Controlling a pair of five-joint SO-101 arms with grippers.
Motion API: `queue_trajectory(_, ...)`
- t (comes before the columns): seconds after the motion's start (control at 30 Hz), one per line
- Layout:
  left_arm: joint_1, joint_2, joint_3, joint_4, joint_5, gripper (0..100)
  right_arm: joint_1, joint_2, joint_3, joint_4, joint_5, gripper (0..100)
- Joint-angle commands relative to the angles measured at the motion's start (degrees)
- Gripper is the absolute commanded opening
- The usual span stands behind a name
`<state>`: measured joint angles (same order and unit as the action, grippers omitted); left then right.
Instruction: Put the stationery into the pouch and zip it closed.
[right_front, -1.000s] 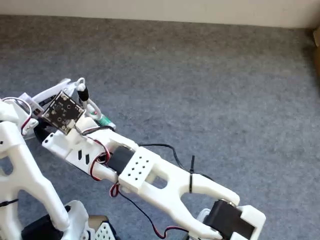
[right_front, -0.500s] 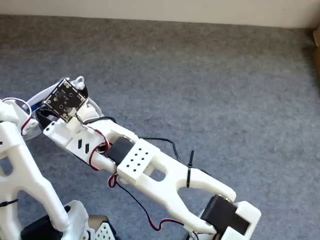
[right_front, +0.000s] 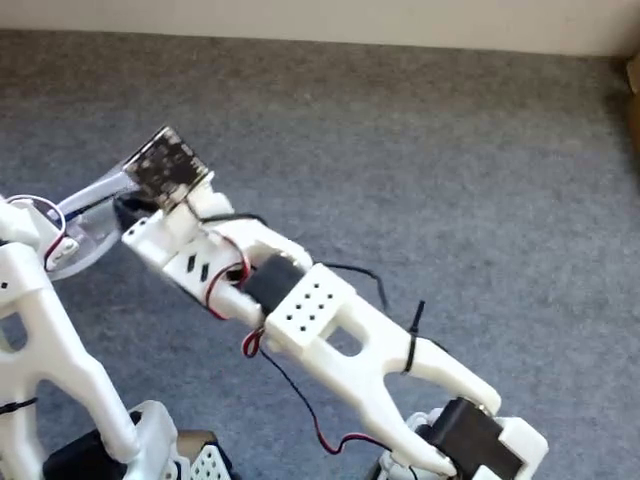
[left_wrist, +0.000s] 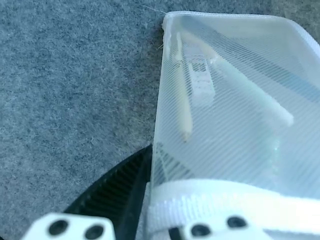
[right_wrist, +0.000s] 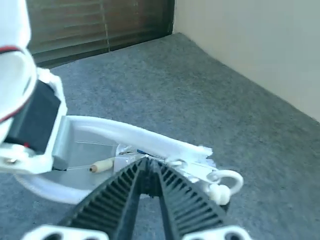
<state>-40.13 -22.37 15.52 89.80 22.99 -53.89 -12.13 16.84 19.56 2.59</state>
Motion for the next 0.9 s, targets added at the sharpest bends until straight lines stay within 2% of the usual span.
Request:
queue_trajectory(0.0, -0.5, 0.2, 1.3, 0.2, 0.7, 1, 2.0, -4.6, -3.8, 1.1, 0.5, 1.0)
queue_trajectory(0.1, -0.7, 0.2, 1.1, 0.2, 0.7, 1, 3.4, -5.5, -3.8, 1.1, 0.5, 1.0)
queue_trajectory(0.3, -5.8, 0.2, -0.1, 0.2, 1.0, 1, 6.8, -6.1, -5.5, 1.2, 0.4, 1.0)
queue_trajectory(0.5, -11.6, 0.2, -2.0, 0.1, 1.1, 1, 10.5, -5.5, -12.4, 8.7, 0.3, 1.0)
queue_trajectory(0.7, -15.7, 0.2, -3.1, 0.1, 1.8, 1, 10.7, -4.4, -14.3, 10.3, 0.3, 1.0)
queue_trajectory(0.87, -17.3, 0.1, -3.1, 0.0, 4.2, 1, 10.7, 2.7, -17.9, 10.5, 0.4, 1.1)
